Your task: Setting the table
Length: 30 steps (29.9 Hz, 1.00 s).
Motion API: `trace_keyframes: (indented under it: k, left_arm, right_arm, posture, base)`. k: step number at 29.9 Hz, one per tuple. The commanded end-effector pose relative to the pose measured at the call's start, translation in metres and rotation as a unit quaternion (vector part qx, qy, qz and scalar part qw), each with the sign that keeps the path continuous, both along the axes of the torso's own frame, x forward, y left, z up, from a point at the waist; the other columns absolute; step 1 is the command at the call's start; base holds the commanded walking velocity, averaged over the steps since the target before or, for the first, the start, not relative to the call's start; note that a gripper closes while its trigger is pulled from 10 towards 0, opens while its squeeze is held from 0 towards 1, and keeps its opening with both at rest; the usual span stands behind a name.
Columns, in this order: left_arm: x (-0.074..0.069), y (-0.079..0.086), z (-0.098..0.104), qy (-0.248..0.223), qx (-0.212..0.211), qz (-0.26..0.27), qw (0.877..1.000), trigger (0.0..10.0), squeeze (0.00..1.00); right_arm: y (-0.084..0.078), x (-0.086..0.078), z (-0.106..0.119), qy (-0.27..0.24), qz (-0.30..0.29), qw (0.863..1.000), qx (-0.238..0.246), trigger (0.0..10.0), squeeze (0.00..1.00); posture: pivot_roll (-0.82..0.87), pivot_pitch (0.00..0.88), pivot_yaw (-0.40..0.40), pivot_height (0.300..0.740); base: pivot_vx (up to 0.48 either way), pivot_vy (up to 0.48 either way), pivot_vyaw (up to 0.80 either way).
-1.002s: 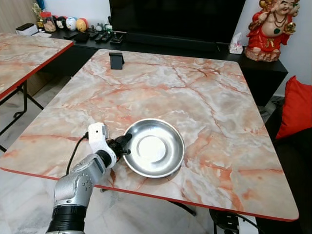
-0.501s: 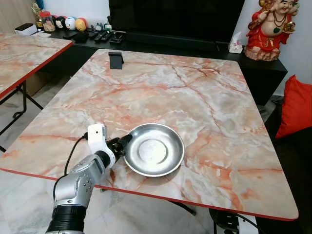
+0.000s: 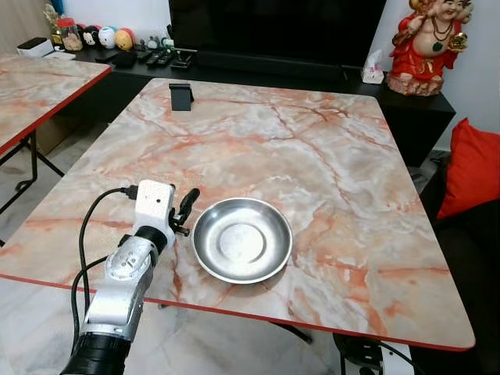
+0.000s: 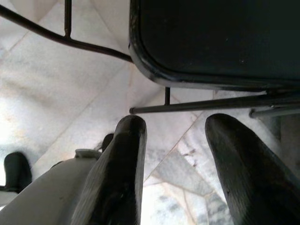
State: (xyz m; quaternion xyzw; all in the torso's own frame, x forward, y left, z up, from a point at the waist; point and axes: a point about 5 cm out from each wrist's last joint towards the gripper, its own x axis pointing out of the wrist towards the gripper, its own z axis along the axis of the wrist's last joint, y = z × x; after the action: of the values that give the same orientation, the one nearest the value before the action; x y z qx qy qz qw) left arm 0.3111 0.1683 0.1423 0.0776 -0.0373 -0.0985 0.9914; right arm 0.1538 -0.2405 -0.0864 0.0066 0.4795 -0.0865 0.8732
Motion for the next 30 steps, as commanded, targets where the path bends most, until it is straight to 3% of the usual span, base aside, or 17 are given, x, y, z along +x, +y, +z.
trace_keyframes:
  k: [1, 3, 6, 15, 24, 30]
  left_arm:
    - [-0.002, -0.002, -0.006, 0.002, 0.003, 0.005, 1.0, 10.0, 0.0]
    - [-0.001, -0.003, -0.008, -0.002, 0.015, 0.014, 1.0, 10.0, 0.0]
    - [0.004, -0.004, -0.005, -0.022, -0.004, 0.033, 0.999, 10.0, 0.0]
    - [0.012, -0.012, 0.003, -0.044, 0.009, 0.012, 0.999, 10.0, 0.0]
    - [0.014, -0.011, 0.004, -0.049, -0.013, 0.018, 0.999, 10.0, 0.0]
    - [0.011, -0.011, 0.002, -0.052, -0.025, 0.018, 0.998, 10.0, 0.0]
  right_arm:
    - [-0.002, -0.001, 0.0, -0.004, -0.012, 1.0, -0.001, 10.0, 0.0]
    - [-0.002, -0.001, 0.0, -0.004, -0.013, 1.0, -0.001, 10.0, 0.0]
    - [-0.002, -0.002, 0.0, -0.005, -0.021, 1.0, 0.0, 10.0, 0.0]
    - [0.001, -0.002, -0.001, -0.008, -0.035, 0.999, 0.003, 10.0, 0.0]
    - [0.002, -0.002, -0.001, -0.009, -0.044, 0.999, 0.004, 10.0, 0.0]
    - [0.001, -0.002, -0.001, -0.008, -0.041, 0.999, 0.005, 10.0, 0.0]
  posture:
    - [0.08, 0.0, -0.06, 0.727]
    - [0.08, 0.0, -0.06, 0.727]
    - [0.07, 0.0, -0.056, 0.727]
    - [0.06, 0.0, -0.024, 0.727]
    - [0.06, 0.0, -0.027, 0.727]
    - [0.08, 0.0, -0.035, 0.727]
  base:
    - [0.0, 0.0, 0.0]
    - [0.0, 0.0, 0.0]
    - [0.0, 0.0, 0.0]
    - [0.0, 0.0, 0.0]
    - [0.0, 0.0, 0.0]
    - [0.0, 0.317, 0.0]
